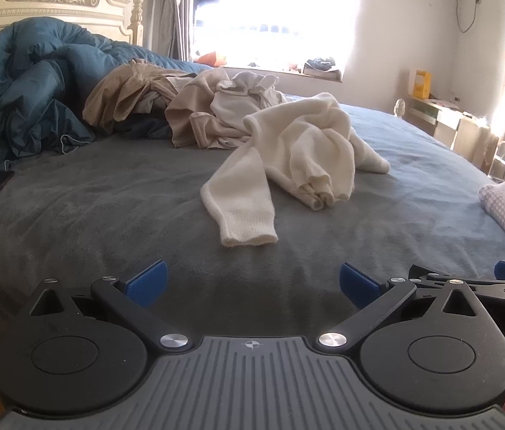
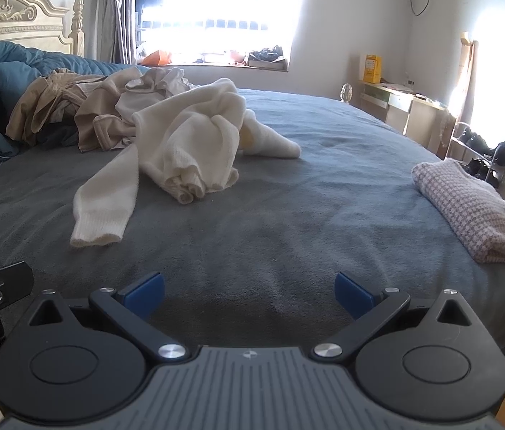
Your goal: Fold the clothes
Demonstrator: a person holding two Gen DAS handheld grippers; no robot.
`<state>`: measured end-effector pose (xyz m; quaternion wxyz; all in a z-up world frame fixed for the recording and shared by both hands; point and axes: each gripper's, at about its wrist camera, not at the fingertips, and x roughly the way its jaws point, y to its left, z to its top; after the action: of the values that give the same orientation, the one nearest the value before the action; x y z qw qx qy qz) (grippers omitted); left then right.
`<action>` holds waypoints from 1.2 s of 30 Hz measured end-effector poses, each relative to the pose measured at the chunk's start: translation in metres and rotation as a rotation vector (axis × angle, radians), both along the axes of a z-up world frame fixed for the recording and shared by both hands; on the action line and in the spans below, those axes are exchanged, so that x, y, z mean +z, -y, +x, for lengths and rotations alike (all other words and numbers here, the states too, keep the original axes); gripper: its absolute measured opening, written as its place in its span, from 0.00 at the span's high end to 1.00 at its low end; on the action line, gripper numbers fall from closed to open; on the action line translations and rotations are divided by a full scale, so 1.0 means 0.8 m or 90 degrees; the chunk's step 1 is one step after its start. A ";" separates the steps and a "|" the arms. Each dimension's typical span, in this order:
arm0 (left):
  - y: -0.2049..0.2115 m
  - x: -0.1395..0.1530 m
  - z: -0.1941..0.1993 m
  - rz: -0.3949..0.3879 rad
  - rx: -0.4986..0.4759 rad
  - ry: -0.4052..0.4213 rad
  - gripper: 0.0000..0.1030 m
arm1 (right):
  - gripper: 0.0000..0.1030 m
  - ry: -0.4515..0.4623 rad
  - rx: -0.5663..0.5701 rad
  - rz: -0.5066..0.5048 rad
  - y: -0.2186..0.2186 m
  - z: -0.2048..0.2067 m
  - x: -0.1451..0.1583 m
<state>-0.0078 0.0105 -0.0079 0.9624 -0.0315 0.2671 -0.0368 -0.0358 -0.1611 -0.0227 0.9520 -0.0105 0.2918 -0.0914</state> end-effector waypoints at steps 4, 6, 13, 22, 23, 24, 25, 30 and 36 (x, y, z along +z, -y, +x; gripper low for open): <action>0.000 -0.001 0.000 0.000 0.000 0.000 0.00 | 0.00 0.000 0.000 0.000 0.000 0.000 0.000; 0.000 -0.001 0.000 -0.001 0.000 0.000 0.00 | 0.00 -0.001 0.000 0.000 -0.001 0.000 -0.001; 0.000 -0.004 0.001 0.001 -0.001 -0.004 0.00 | 0.00 -0.004 -0.001 0.001 -0.001 0.000 -0.003; 0.008 -0.012 0.014 -0.012 -0.029 -0.028 0.00 | 0.00 -0.013 -0.014 -0.004 0.006 0.002 -0.010; 0.009 -0.013 0.017 -0.016 -0.033 -0.032 0.00 | 0.00 -0.013 -0.017 -0.003 0.008 0.002 -0.010; 0.010 -0.013 0.020 -0.019 -0.039 -0.035 0.00 | 0.00 -0.013 -0.020 -0.003 0.010 0.004 -0.010; 0.011 -0.014 0.023 -0.022 -0.046 -0.038 0.00 | 0.00 -0.014 -0.023 -0.003 0.012 0.005 -0.010; 0.016 -0.023 0.048 -0.023 -0.070 -0.043 0.00 | 0.00 -0.005 -0.034 -0.004 0.022 0.019 -0.013; 0.012 -0.031 0.099 -0.013 -0.076 -0.024 0.00 | 0.00 -0.003 0.007 -0.002 0.021 0.068 -0.025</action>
<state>0.0714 0.0009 -0.0329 0.9530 -0.0260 0.2859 -0.0964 0.0184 -0.1782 -0.0429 0.9517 -0.0135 0.2942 -0.0865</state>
